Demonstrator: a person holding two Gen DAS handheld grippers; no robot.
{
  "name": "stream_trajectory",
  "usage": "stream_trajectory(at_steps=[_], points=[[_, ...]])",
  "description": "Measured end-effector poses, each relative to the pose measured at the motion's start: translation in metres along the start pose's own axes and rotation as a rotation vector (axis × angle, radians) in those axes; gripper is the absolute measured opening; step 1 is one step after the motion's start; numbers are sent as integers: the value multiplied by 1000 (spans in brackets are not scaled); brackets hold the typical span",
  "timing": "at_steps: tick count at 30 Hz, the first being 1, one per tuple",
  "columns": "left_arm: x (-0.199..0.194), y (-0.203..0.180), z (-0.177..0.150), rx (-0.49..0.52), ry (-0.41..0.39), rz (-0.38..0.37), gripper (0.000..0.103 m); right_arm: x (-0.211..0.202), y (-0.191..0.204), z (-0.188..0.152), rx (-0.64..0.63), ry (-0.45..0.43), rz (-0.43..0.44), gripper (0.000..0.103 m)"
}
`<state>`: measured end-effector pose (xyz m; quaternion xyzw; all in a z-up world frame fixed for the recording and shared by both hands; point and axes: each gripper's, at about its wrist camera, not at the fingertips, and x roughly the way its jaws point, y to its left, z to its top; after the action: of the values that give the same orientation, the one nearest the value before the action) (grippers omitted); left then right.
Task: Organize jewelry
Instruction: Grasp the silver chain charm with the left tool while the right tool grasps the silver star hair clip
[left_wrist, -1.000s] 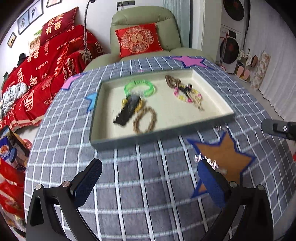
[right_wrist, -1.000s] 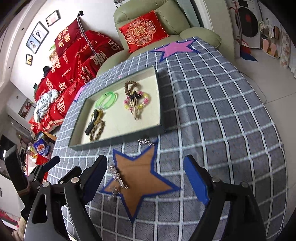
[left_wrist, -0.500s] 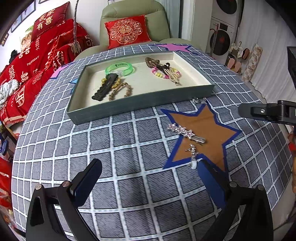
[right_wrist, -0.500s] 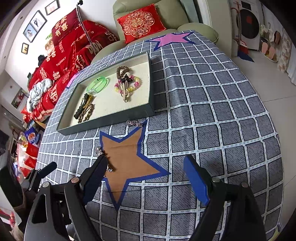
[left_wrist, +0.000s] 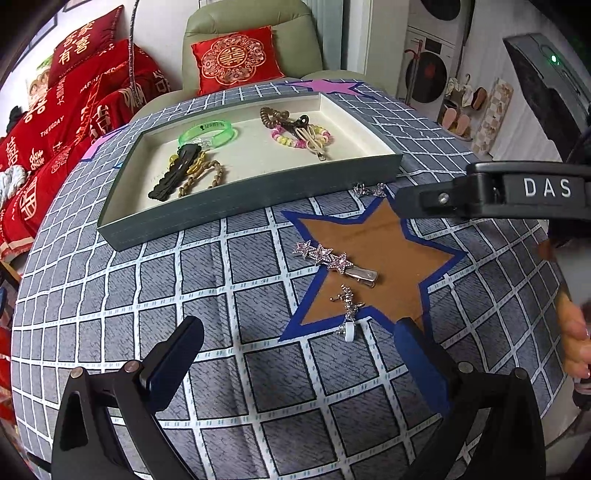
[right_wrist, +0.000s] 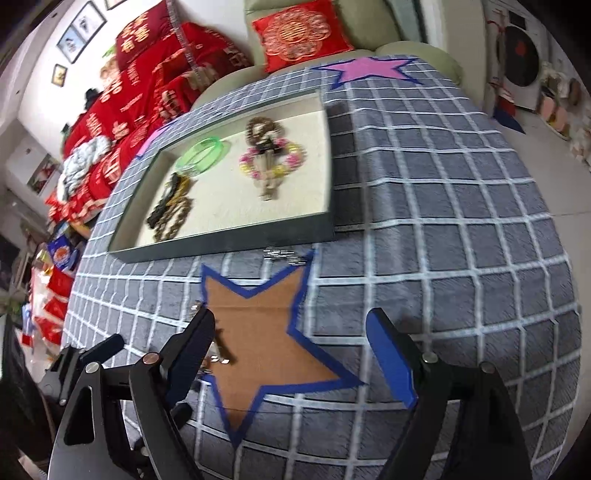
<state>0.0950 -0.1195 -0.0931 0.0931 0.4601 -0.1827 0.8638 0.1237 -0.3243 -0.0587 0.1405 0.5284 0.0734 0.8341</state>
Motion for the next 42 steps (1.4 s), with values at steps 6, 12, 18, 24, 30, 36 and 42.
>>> stream_trajectory(at_steps=[6, 12, 18, 24, 30, 36, 42], points=[[5, 2, -5, -19, 10, 4, 95, 15, 24, -1, -117, 53, 15, 65], [11, -9, -6, 17, 18, -18, 82, 19, 16, 0, -83, 61, 23, 62], [8, -22, -5, 65, -5, -45, 60, 20, 15, -2, -94, 69, 24, 61], [3, -21, -9, 71, -23, -65, 20, 24, 19, -3, -105, 71, 29, 60], [-3, -1, -16, -17, -39, -54, 20, 25, 30, -8, -157, 73, 26, 57], [-5, 12, -21, -50, -40, -36, 20, 28, 50, -18, -270, 68, -10, 53], [-7, 20, -22, -68, -38, -30, 20, 32, 69, -30, -407, 54, -86, 47]])
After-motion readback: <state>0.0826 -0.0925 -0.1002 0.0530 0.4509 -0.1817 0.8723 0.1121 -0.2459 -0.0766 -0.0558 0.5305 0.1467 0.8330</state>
